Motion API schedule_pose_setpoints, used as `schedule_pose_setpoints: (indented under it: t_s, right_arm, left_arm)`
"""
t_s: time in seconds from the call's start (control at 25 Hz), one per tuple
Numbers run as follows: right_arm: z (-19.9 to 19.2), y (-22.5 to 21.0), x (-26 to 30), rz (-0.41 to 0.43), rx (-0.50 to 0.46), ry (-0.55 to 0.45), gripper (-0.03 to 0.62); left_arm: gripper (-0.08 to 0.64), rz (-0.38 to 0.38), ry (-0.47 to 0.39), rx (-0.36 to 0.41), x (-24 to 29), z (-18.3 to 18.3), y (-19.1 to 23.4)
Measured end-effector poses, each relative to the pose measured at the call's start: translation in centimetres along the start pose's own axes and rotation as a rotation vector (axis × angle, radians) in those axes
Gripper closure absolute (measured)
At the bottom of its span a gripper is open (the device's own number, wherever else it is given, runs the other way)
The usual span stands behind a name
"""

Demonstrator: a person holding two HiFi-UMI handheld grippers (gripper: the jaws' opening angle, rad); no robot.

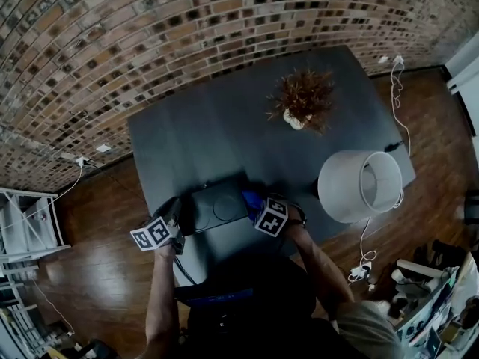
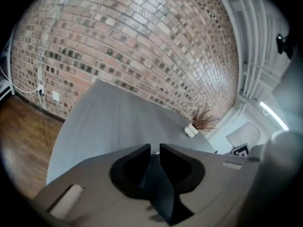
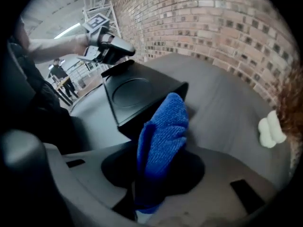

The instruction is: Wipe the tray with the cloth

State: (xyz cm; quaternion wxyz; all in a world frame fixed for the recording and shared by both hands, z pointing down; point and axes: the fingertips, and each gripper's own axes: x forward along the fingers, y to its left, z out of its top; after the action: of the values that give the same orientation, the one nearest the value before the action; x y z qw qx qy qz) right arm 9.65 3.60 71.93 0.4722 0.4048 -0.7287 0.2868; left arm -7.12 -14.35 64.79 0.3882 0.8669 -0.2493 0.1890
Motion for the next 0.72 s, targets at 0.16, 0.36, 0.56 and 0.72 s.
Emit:
schedule_pose_setpoints:
  t_s: [0.16,0.36,0.56,0.72]
  right_arm:
    - [4.1,-7.1,-0.9,-0.217,-0.097,-0.137,0.463]
    - [5.4,-5.7,0.9,-0.151,-0.386,-0.085,0.462]
    - [-0.5,2.6,-0.5,-0.021,-0.530,0.036,0.462]
    - [-3.0,2.1,-1.5,0.012,-0.496,0.072,0.462]
  left_arm:
    - [0.485,0.058,-0.094,0.253,-2.6,-2.3,-3.7]
    - [0.468,0.125,-0.064,0.240,-3.0,-6.3,-2.8]
    - [0.468,0.136,-0.054,0.189,-2.6,-6.0,-1.9]
    - [0.470,0.148,-0.040,0.230,-2.6,-6.3,-1.8]
